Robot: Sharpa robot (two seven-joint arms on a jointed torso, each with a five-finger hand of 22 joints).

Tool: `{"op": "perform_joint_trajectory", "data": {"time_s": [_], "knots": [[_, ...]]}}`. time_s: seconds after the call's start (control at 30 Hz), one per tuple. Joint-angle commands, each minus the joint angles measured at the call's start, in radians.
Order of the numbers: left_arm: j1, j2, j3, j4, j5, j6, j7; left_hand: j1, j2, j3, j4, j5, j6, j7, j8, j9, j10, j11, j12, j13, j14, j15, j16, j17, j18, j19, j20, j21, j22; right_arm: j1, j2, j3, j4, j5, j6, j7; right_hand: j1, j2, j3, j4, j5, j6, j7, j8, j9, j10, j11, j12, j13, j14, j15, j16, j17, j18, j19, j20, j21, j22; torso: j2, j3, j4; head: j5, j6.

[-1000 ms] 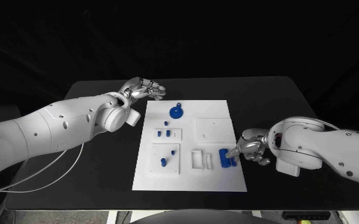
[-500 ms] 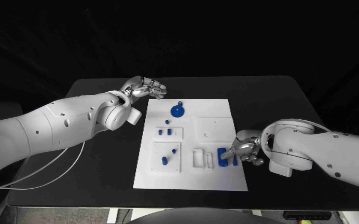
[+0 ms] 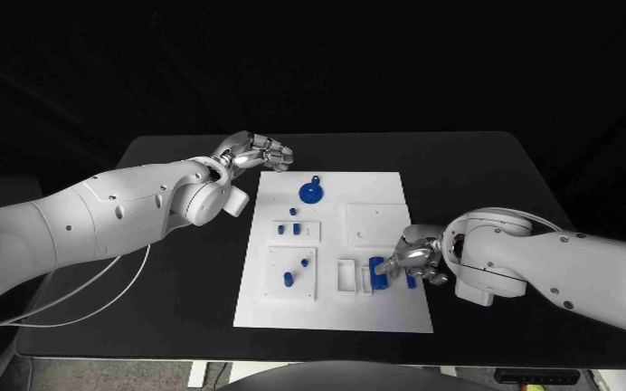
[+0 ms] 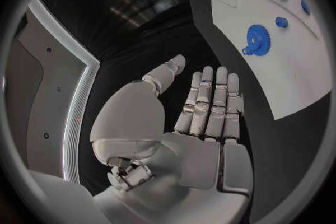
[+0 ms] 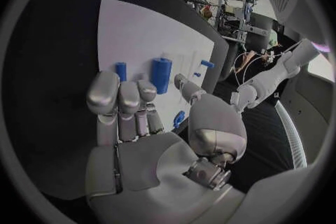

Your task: Assemble the parts on the task board

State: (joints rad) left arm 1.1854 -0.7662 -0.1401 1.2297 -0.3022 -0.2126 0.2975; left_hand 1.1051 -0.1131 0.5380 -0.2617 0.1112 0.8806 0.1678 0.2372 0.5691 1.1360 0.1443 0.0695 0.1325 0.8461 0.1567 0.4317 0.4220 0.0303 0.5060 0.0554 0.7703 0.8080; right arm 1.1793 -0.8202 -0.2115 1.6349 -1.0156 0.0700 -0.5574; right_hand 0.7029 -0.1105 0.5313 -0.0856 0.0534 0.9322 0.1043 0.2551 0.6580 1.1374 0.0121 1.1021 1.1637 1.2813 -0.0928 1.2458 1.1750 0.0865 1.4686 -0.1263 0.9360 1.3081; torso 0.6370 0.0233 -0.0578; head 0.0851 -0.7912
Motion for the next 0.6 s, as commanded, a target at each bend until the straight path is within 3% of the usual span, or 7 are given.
{"op": "perform_joint_trajectory", "data": {"time_s": [0.03,0.27,0.6], "knots": [[0.000,0.000,0.001,0.003,0.005,0.017,0.011,-0.010,-0.002,-0.006,0.001,-0.004,-0.008,-0.001,0.006,-0.001,0.005,0.000,0.003,-0.002,0.005,0.000,-0.006,0.001,0.016,0.006,0.001,-0.005,-0.001,-0.017,0.016,-0.001,-0.010,-0.015,-0.020,0.010,-0.006,-0.001,-0.003,-0.004,-0.004,0.000,0.009,-0.005,-0.002,-0.024,-0.011,0.005,0.001,0.023,-0.013,-0.001,0.001,0.175,0.001,-0.001,0.007,0.018,0.001,-0.0007,0.0007,0.003,0.000],[0.000,-0.002,0.001,0.003,0.005,0.017,0.010,-0.010,-0.001,-0.006,0.001,-0.004,-0.009,-0.001,0.006,-0.001,0.005,0.000,0.003,-0.002,0.005,0.000,-0.006,0.002,0.016,0.006,0.001,-0.005,-0.002,-0.046,0.041,-0.001,-0.025,-0.012,-0.026,0.016,-0.003,-0.002,-0.003,-0.011,-0.004,-0.001,0.010,-0.007,-0.003,-0.024,-0.011,0.006,0.002,0.023,-0.013,-0.002,0.002,0.175,0.000,-0.002,0.007,0.018,0.001,-0.0006,0.0008,0.008,-0.005],[0.000,-0.002,0.001,0.003,0.005,0.019,0.009,-0.009,-0.001,-0.006,0.001,-0.004,-0.009,-0.001,0.006,-0.002,0.005,0.000,0.003,-0.002,0.005,0.000,-0.007,0.002,0.016,0.006,0.001,-0.005,-0.002,-0.050,0.056,-0.001,-0.036,-0.013,-0.042,0.018,0.017,0.012,0.011,-0.033,-0.004,0.006,0.009,-0.009,-0.004,-0.022,-0.011,0.006,0.002,0.025,-0.013,-0.004,0.006,0.175,0.001,-0.002,0.009,0.016,0.001,-0.0004,0.0000,0.011,-0.005]]}}
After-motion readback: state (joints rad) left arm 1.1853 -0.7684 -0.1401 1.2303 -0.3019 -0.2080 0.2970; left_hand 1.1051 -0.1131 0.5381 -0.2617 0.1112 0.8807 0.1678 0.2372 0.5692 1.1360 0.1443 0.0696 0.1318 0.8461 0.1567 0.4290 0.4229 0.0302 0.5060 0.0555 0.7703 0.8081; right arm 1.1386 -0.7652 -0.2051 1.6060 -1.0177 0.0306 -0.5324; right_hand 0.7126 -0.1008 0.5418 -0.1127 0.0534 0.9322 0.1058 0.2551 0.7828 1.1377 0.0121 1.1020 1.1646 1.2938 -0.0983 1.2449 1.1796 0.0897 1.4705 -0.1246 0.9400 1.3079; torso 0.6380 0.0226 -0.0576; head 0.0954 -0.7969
